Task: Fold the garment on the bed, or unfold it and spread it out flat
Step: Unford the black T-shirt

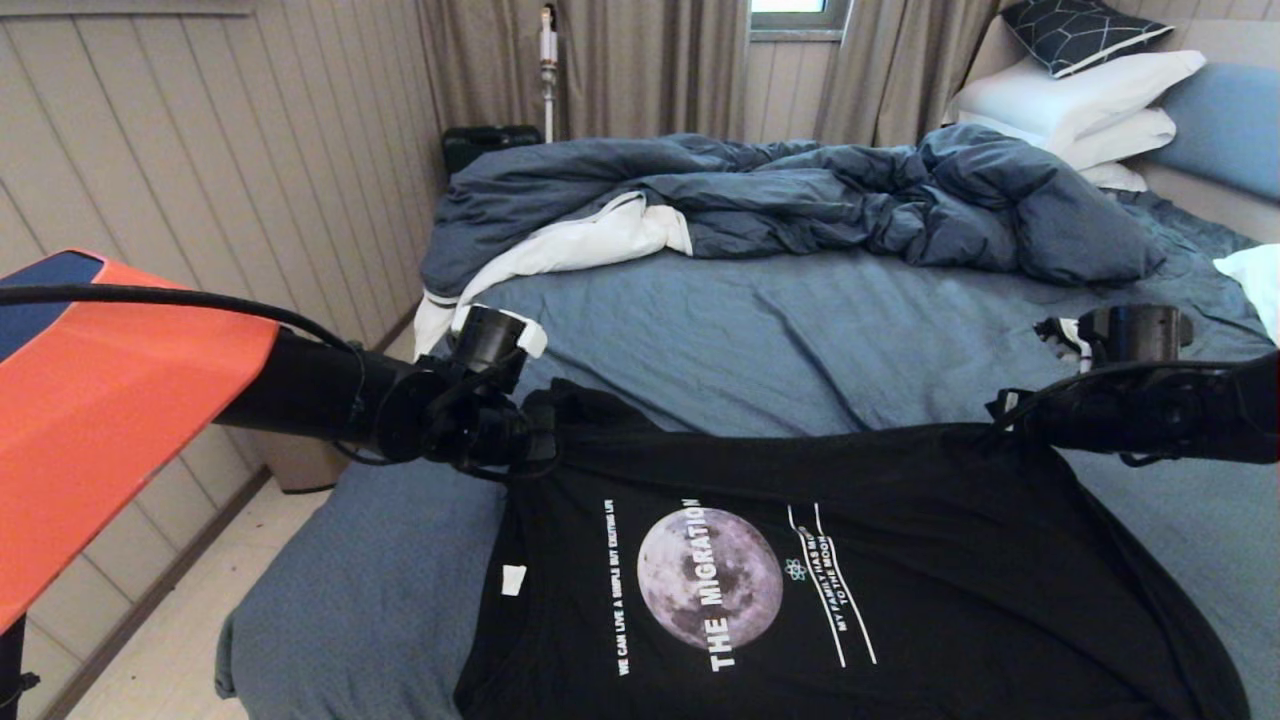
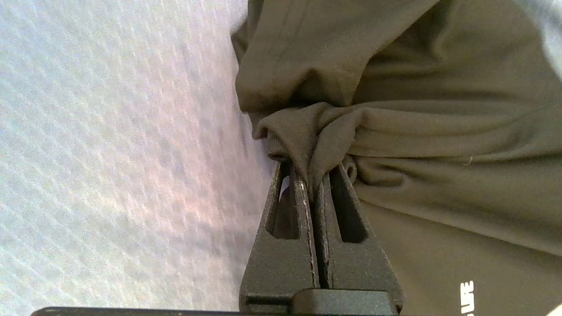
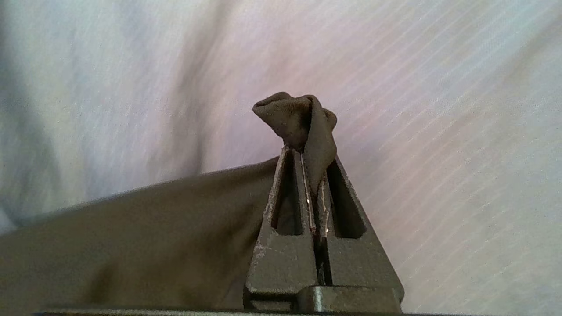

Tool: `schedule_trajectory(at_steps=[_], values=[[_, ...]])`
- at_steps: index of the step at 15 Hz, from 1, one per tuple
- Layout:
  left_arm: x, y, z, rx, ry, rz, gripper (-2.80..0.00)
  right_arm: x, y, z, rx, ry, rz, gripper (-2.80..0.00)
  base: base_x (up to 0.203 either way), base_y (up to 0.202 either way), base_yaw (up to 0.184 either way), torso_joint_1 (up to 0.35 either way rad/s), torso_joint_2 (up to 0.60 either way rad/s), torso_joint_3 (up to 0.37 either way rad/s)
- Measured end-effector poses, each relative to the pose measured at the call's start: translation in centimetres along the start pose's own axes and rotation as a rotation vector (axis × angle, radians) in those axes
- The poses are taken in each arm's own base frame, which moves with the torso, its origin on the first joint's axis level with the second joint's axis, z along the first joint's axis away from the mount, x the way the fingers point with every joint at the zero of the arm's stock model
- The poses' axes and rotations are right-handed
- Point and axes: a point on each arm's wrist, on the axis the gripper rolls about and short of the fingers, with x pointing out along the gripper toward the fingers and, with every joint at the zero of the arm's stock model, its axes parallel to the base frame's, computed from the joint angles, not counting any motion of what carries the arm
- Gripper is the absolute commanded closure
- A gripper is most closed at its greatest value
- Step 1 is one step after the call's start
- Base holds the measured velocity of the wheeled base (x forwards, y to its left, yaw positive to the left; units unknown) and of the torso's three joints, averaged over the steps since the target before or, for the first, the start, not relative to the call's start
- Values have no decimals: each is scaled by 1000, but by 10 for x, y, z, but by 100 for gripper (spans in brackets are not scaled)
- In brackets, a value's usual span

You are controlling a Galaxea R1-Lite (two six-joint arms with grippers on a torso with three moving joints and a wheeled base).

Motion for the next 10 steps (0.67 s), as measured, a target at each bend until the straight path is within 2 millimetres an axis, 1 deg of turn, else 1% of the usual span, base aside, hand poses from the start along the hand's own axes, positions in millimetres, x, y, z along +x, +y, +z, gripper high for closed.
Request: schedule_trajectory(at_steps=[4,6,10], values=[[-2,5,12,6,-77,-12,0,7,13,9,-10,-137,-88,0,0,0,0,0,0,0],[-6,8,20,17,-125,-10,0,10,19,12,-10,-179,-115,0,0,0,0,0,0,0],[-12,12,34,71,-229,20,0,14,29,25,0,-275,-175,0,0,0,0,0,0,0]])
